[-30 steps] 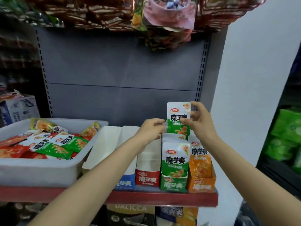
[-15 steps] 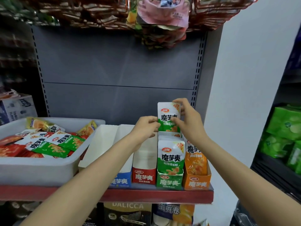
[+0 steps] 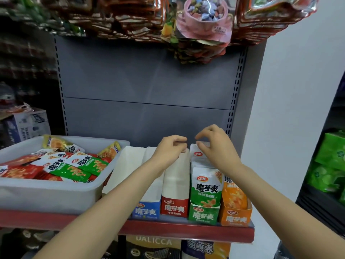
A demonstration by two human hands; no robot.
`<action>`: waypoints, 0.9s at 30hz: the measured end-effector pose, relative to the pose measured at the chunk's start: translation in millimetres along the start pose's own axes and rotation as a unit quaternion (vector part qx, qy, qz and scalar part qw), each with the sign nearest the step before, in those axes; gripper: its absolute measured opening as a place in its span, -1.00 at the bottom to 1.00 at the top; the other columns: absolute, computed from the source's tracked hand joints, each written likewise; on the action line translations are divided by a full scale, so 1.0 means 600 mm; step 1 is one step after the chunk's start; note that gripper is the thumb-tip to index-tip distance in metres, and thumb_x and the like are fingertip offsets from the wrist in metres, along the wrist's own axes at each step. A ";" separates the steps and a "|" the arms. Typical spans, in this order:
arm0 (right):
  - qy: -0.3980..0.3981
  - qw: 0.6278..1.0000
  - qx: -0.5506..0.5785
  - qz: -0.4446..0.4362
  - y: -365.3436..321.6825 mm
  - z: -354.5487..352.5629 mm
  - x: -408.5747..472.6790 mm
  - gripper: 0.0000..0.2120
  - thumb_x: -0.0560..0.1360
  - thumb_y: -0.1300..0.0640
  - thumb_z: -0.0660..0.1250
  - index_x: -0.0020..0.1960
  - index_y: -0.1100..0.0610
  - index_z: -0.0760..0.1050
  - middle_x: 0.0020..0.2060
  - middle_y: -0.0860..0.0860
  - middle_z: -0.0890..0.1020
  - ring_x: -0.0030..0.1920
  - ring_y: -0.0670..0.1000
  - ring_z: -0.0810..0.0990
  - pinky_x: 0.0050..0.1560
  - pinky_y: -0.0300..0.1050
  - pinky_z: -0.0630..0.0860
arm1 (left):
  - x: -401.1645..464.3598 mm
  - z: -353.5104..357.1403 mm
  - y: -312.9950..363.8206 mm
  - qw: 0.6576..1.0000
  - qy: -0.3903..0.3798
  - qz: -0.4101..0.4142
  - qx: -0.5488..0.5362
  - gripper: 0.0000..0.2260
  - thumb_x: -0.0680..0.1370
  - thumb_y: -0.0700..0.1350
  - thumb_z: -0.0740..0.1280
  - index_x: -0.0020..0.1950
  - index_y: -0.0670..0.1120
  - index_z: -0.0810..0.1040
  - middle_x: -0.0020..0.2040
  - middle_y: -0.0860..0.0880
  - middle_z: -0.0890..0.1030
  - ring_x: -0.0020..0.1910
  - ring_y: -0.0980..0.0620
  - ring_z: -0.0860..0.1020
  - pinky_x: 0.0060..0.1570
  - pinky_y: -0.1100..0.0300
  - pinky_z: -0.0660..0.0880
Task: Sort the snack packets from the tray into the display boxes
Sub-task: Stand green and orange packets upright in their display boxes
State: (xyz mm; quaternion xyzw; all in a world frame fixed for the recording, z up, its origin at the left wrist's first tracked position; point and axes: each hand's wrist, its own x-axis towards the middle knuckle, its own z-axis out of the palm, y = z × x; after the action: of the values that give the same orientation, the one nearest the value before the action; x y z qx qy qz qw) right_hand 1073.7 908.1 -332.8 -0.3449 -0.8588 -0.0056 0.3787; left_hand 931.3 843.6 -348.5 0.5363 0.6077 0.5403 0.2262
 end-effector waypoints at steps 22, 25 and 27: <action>-0.388 0.919 -0.003 -0.077 -0.361 0.359 0.138 -0.56 0.53 0.00 0.28 0.30 0.22 0.36 0.20 0.17 0.52 0.19 0.17 0.49 0.12 -0.07 0.45 | -0.041 -0.458 -0.208 0.889 0.034 -0.221 0.399 -0.45 0.52 0.00 0.35 0.44 -0.17 0.30 0.41 -0.13 0.38 0.34 -0.09 0.39 0.26 0.18 0.32; -0.408 0.909 -0.017 -0.084 -0.374 0.377 0.150 -0.54 0.48 -0.03 0.36 0.28 0.17 0.39 0.18 0.12 0.55 0.16 0.14 0.52 0.11 -0.08 0.46 | -0.035 -0.466 -0.220 0.895 0.032 -0.215 0.390 -0.49 0.53 -0.05 0.35 0.44 -0.14 0.33 0.37 -0.11 0.43 0.31 -0.08 0.42 0.25 0.19 0.34; -0.403 0.911 -0.018 -0.080 -0.378 0.386 0.153 -0.53 0.41 -0.02 0.44 0.23 0.15 0.41 0.14 0.10 0.56 0.13 0.13 0.53 0.07 -0.07 0.47 | -0.033 -0.467 -0.221 0.909 0.058 -0.206 0.359 -0.62 0.57 -0.14 0.26 0.39 -0.17 0.40 0.29 -0.14 0.50 0.24 -0.09 0.47 0.15 0.20 0.37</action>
State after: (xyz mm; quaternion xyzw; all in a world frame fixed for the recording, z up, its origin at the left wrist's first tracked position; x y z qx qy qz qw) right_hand 744.9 852.2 -380.8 -0.2542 -0.9631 0.0884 -0.0075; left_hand 644.3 731.0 -385.9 0.4118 0.8695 0.2578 0.0890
